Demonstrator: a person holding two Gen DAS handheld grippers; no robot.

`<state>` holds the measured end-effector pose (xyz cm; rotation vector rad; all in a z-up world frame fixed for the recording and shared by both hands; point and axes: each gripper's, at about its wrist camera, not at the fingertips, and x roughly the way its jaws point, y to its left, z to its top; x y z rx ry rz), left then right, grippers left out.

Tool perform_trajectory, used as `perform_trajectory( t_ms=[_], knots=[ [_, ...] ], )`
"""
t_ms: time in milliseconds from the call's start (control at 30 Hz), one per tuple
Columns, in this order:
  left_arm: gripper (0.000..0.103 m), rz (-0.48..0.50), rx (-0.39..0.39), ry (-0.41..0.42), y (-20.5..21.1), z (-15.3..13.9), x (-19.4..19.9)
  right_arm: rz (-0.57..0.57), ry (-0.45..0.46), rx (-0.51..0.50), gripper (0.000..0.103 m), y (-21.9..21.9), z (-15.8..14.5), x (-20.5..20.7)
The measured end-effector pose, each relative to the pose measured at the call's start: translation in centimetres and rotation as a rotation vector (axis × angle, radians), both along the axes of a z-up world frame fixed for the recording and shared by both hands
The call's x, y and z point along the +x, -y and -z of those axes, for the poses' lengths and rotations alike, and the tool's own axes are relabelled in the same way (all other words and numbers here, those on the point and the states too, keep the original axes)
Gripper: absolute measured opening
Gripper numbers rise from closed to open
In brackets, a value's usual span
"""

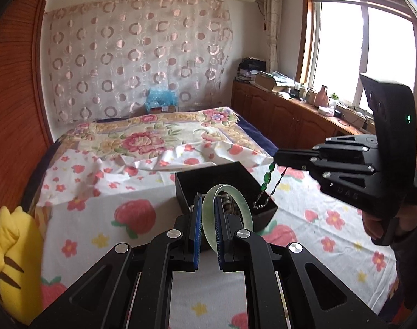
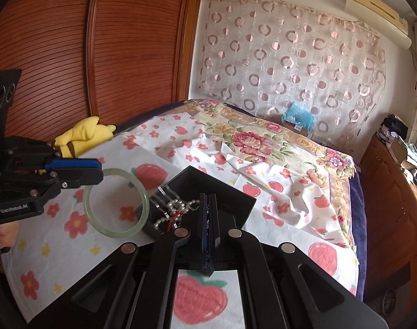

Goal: Organize jewelry
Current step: 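Carry the jade bangle and charm to the black box and open both tools, then move the left tool to the gold ring while the right tool grasps a small charm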

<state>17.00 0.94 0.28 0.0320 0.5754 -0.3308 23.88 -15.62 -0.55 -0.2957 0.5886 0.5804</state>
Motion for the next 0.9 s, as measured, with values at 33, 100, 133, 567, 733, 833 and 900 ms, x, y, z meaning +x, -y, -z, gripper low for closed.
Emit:
perform_trajectory(
  t_ms=[33, 100, 133, 567, 733, 833, 900],
  knots=[
    [0.008, 0.001, 0.002, 0.003, 0.2, -0.2, 0.5, 0.001, -0.008, 0.001, 0.002, 0.0, 0.3, 0.3],
    [0.008, 0.004, 0.005, 0.006, 0.6, -0.4, 1.4, 0.005, -0.029, 0.003, 0.003, 0.1, 1.2, 1.3],
    [0.008, 0.006, 0.006, 0.006, 0.8, -0.5, 1.9, 0.007, -0.037, 0.005, 0.003, 0.2, 1.6, 1.5],
    [0.008, 0.051, 0.002, -0.107, 4.0, 2.9, 9.2, 0.040, -0.080, 0.005, 0.010, 2.5, 5.1, 1.0],
    [0.008, 0.061, 0.028, -0.125, 4.4, 3.7, 9.2, 0.024, -0.106, 0.022, 0.010, 3.0, 6.3, -0.6],
    [0.010, 0.053, 0.043, -0.109, 4.3, 3.1, 8.4, 0.010, -0.127, 0.032, 0.021, 2.6, 6.9, -1.7],
    [0.030, 0.042, 0.050, -0.094, 3.8, 2.7, 7.6, -0.008, -0.147, 0.044, 0.028, 2.2, 7.4, -2.7]
  ],
)
